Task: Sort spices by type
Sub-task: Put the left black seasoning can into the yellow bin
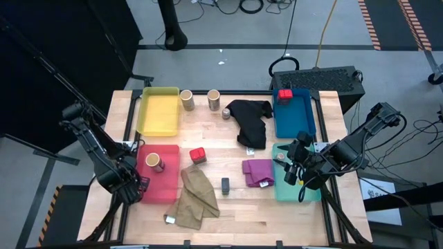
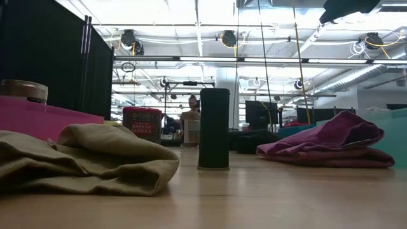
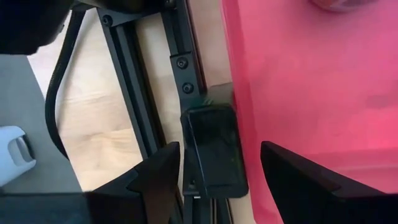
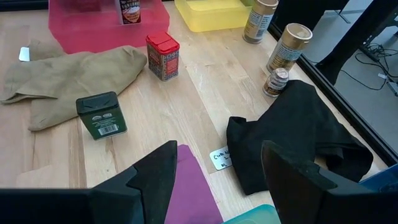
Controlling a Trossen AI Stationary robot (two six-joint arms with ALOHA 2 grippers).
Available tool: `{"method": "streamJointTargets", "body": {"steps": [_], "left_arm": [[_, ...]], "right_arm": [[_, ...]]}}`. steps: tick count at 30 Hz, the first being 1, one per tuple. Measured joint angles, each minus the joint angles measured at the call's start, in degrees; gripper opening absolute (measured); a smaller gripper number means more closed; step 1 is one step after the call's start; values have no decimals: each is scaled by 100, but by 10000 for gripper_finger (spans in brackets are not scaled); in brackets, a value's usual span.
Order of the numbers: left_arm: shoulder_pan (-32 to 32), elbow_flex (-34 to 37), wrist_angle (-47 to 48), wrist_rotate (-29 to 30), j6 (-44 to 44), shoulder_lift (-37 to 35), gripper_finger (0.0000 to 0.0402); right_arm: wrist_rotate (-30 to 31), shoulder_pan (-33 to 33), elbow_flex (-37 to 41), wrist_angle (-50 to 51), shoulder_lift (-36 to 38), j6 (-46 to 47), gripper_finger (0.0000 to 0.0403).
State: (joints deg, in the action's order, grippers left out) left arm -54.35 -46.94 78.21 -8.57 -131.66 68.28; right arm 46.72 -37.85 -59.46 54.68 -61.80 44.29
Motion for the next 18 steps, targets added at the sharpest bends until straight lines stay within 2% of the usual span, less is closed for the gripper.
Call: {"method": "streamJointTargets", "body": {"steps": [8, 18], "left_arm": [[-7, 214, -284, -1, 47, -75, 227], [-7, 214, -241, -3, 151, -77, 147]], "right_arm": [[0, 0, 0, 0, 0, 0, 215], [0, -2, 0, 0, 0, 0, 215]]}}
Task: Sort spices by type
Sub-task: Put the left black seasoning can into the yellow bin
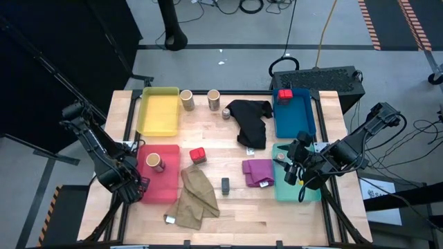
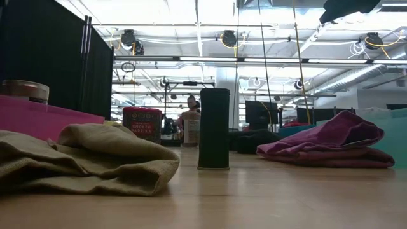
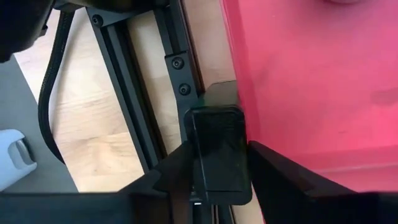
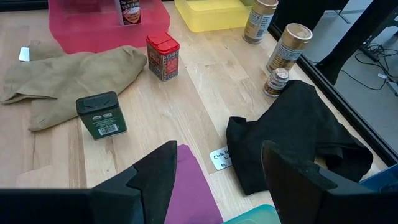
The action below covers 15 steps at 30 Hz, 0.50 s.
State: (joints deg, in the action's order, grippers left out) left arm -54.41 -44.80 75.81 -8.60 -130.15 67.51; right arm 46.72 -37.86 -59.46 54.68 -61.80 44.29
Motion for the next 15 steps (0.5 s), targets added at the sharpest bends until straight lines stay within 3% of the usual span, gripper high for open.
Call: {"method": "streamJointTargets", "body": {"steps": [15], "left_arm": [[0, -100, 5, -37, 54, -10, 129]], "right_arm": [[2, 1, 0, 0, 0, 0, 215]]}}
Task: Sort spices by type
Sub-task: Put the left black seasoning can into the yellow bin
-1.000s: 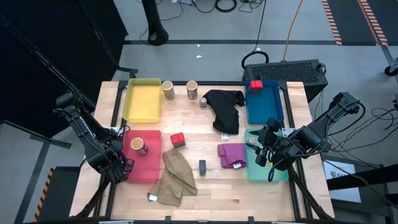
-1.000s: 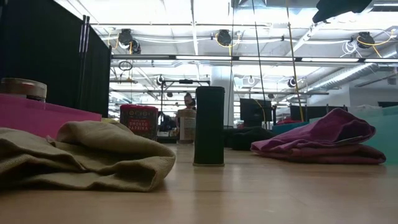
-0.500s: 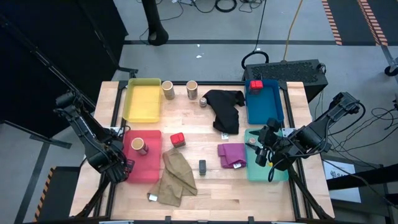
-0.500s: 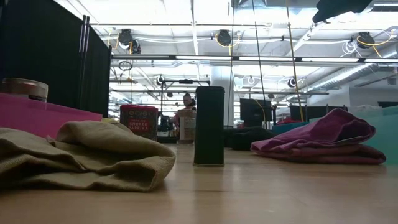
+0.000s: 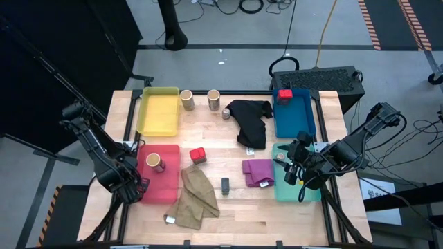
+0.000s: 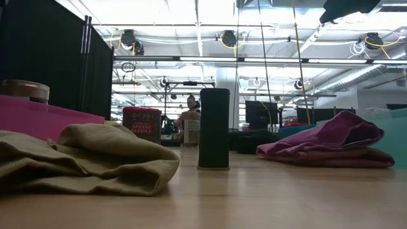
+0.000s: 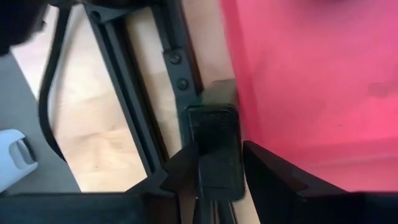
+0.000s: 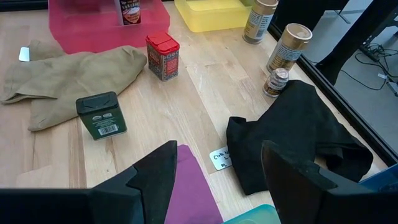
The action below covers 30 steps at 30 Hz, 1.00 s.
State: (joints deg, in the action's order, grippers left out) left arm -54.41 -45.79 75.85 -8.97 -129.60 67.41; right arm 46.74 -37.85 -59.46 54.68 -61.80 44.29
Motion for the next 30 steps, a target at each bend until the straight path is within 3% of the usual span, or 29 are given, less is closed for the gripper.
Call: {"method": "streamJointTargets", "body": {"steps": [13, 23, 30], "left_arm": [[0, -53, 7, 38, -45, -110, 133], [0, 103, -72, 172, -61, -110, 202], [0, 108, -39, 164, -56, -110, 210]], "right_arm": [[24, 0, 0, 0, 0, 0, 215], [22, -1, 0, 0, 0, 0, 215], [22, 0, 0, 0, 0, 0, 215]]}}
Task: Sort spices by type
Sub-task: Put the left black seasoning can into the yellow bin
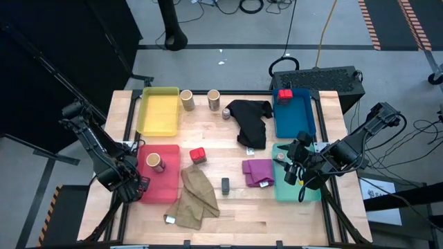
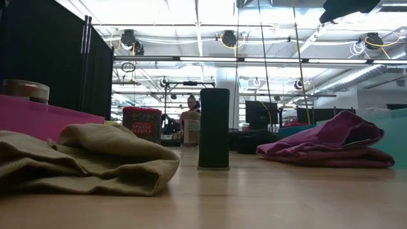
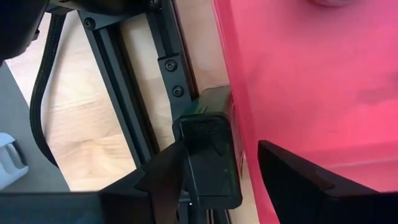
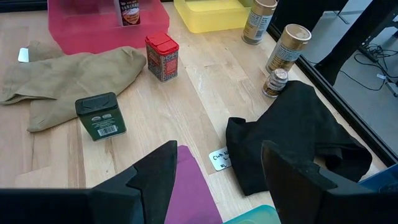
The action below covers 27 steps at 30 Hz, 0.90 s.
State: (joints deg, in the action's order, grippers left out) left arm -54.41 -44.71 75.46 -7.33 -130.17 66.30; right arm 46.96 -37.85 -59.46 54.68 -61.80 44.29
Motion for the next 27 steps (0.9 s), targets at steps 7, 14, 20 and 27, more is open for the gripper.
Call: {"method": "streamJointTargets", "body": {"steps": [7, 14, 20, 27], "left_arm": [[0, 2, 42, 0, -2, 0, 205], [0, -70, 49, -106, 0, 0, 205], [0, -57, 59, -103, 2, 0, 205], [1, 84, -12, -76, 24, 0, 205]], "right_arm": [[0, -1, 0, -1, 0, 0, 215], [1, 0, 0, -11, 0, 1, 215], [111, -2, 0, -13, 2, 0, 215], [113, -2, 0, -13, 2, 0, 215]]}}
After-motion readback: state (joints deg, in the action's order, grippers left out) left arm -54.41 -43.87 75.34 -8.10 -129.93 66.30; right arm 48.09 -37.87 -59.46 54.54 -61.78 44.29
